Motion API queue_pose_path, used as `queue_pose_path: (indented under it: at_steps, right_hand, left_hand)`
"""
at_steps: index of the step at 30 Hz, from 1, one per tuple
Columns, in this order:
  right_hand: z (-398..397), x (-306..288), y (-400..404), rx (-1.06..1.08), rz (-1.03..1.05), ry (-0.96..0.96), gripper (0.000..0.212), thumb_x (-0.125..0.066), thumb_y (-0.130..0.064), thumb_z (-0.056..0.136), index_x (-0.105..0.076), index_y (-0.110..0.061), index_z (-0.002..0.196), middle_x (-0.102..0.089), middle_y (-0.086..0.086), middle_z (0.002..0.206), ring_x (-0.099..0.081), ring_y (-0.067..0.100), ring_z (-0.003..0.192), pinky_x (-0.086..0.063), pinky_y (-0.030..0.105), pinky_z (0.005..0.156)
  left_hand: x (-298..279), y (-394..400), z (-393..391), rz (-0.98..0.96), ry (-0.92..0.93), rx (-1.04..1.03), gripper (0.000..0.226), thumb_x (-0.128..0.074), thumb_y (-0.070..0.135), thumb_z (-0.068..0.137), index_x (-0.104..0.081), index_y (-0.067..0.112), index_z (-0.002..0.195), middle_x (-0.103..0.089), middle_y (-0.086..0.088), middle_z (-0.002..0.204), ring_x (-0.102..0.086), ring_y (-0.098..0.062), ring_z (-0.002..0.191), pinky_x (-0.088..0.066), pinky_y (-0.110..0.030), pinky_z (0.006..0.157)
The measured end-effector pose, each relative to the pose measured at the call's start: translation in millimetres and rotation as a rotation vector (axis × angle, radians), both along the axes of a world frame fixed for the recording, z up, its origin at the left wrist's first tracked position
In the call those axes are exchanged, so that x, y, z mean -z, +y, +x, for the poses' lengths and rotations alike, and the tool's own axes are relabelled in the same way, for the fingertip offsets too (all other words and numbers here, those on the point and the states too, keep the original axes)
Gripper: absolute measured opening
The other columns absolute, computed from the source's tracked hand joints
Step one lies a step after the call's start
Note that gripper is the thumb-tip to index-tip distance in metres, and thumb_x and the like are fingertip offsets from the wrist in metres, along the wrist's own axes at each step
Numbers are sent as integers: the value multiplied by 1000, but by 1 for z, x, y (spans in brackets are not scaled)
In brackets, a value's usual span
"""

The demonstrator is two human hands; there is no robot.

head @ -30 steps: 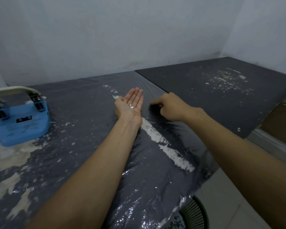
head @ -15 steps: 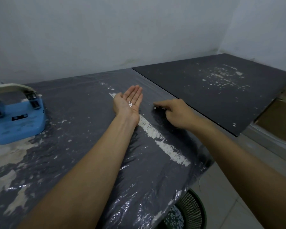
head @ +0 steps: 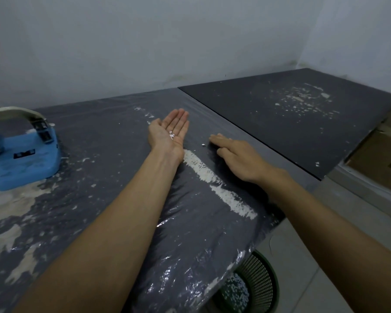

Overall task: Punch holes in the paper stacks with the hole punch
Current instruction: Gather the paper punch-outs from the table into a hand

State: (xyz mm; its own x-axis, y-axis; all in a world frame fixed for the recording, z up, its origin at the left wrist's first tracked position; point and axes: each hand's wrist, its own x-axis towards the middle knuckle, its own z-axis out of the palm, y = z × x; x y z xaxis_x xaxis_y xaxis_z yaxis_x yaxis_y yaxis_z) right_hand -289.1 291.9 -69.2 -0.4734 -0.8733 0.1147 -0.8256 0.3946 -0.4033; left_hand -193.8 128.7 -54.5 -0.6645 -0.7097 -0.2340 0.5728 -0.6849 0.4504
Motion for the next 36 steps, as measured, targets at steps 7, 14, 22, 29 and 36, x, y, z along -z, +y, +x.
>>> queue_pose_path:
  at_steps: [7, 14, 22, 29, 36]
  right_hand:
    - [6, -7, -28, -51, 61, -51, 49, -35, -15, 105, -34, -16, 154, -27, 0, 162, -20, 11, 149, -9, 21, 117]
    - [24, 0, -2, -189, 41, 128, 53, -35, -19, 105, -25, -17, 157, -18, -4, 164, -11, 9, 151, -8, 27, 123]
    - [16, -7, 8, -176, 95, 347, 49, -24, -31, 107, -34, -24, 154, -4, -5, 166, 6, 8, 152, 7, 25, 121]
    - [18, -3, 5, -217, -11, 211, 46, -29, -31, 105, -48, -28, 146, -9, -6, 166, 6, 5, 151, 3, 29, 123]
    - [10, -7, 11, -179, -157, 35, 52, -27, -44, 98, -67, -30, 127, -23, -12, 163, -5, -2, 149, -4, 29, 123]
  left_hand:
    - [3, -2, 1, -12, -6, 18, 48, -25, 19, 106, -65, -8, 105, -73, -22, 97, -72, -32, 93, -56, -41, 96]
    - [3, -1, -2, -24, -9, 32, 50, -23, 20, 106, -64, -8, 102, -72, -23, 97, -68, -35, 111, -53, -43, 101]
    - [3, -1, -1, -20, -6, 34, 50, -24, 20, 107, -65, -8, 101, -73, -24, 98, -70, -35, 107, -53, -44, 101]
    - [3, 0, -1, -32, -19, 38, 50, -24, 21, 107, -65, -8, 103, -73, -24, 101, -69, -34, 108, -53, -42, 101]
    - [3, 2, -1, -25, -18, 35, 51, -24, 22, 107, -65, -8, 103, -71, -25, 107, -70, -35, 108, -54, -42, 99]
